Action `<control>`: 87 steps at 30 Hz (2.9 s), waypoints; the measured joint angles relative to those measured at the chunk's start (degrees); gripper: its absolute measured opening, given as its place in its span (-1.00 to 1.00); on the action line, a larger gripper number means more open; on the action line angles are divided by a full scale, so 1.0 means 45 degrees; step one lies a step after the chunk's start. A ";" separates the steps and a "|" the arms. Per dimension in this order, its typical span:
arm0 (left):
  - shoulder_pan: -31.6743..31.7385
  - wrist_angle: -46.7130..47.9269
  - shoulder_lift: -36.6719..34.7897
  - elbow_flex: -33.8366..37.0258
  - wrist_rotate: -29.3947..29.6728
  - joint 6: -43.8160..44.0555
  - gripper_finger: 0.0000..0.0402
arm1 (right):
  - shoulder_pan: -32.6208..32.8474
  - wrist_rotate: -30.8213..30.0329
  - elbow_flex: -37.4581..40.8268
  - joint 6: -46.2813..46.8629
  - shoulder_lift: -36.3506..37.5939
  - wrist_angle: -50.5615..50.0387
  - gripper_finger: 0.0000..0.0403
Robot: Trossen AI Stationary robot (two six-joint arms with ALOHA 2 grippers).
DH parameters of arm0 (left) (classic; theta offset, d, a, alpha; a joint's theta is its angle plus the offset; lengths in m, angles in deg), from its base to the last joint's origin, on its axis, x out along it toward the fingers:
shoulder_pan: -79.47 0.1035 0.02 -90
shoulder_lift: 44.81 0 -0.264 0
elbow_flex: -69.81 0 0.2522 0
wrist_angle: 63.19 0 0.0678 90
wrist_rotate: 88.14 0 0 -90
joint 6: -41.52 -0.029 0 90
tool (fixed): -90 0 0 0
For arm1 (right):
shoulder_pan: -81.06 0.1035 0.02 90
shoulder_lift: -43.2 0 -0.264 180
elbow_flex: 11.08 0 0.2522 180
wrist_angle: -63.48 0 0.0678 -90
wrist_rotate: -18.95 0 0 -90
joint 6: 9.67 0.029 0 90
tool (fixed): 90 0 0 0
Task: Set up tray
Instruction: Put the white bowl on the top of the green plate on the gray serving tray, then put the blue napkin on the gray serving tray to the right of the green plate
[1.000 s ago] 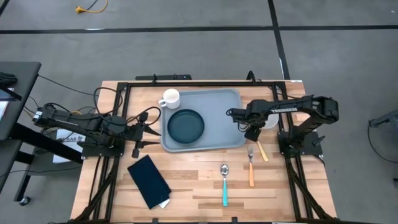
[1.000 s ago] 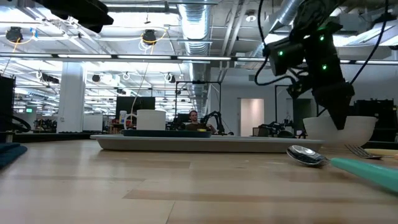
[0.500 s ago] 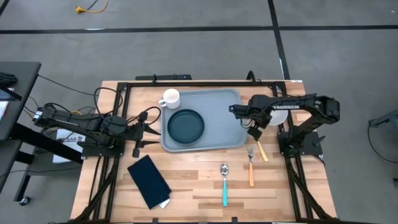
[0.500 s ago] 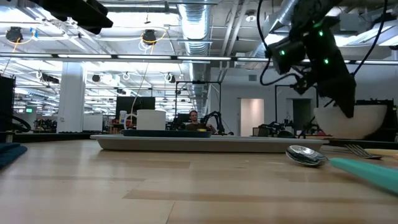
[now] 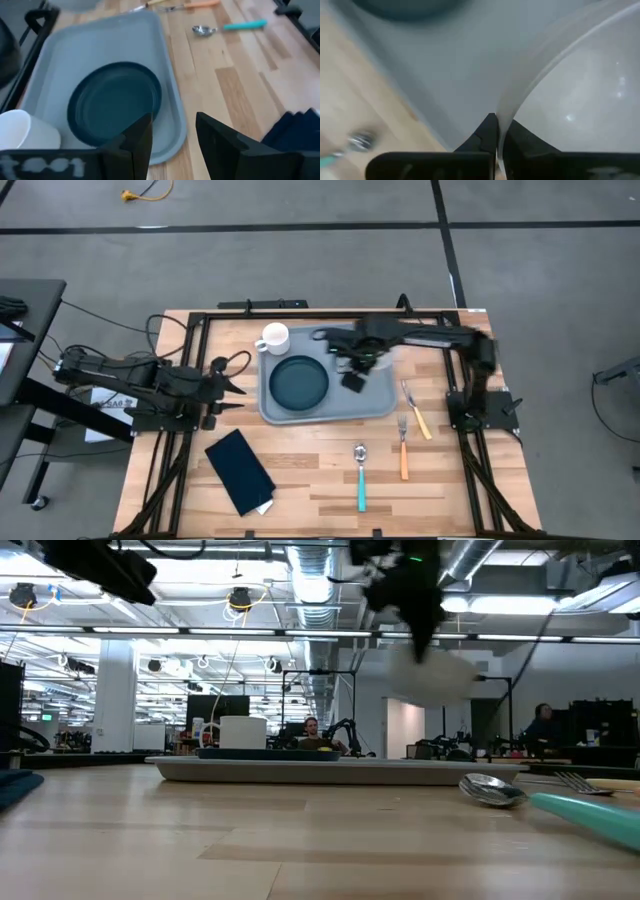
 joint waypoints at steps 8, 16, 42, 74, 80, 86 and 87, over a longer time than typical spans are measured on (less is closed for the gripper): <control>-0.0005 0.0331 -0.1760 -0.0224 0.0258 0.0531 -0.30 | 0.0660 0.1095 -0.6388 -0.2591 -0.5138 -0.0267 -1.00; 0.0000 0.1108 -0.3382 -0.0216 0.0763 0.0925 -0.30 | 0.1123 0.0713 -0.6521 -0.3942 -0.6566 0.0903 -1.00; 0.0000 0.1142 -0.3780 -0.0200 0.1007 0.1101 -0.30 | 0.1405 0.0972 -0.6733 -0.4860 -0.6643 0.0882 -0.84; -0.0916 0.0161 -0.0337 0.1644 -0.1669 0.6314 -0.30 | 0.2637 0.0621 -0.6811 -0.4406 -0.1564 -0.0719 -0.33; -0.3549 -0.3082 0.1938 0.2278 -0.1408 0.8939 -0.30 | 0.4130 -0.1485 -0.6793 -0.3025 -0.0212 -0.1596 -0.34; -0.6471 -0.5585 0.4503 0.2278 0.0690 1.1242 -0.30 | 0.6080 -0.3391 -0.5180 -0.1308 0.1560 -0.1463 -0.32; -0.6886 -0.5869 0.4994 0.2278 0.1067 1.1777 -0.30 | 0.6394 -0.3808 -0.4671 -0.0869 0.1916 -0.1372 -0.32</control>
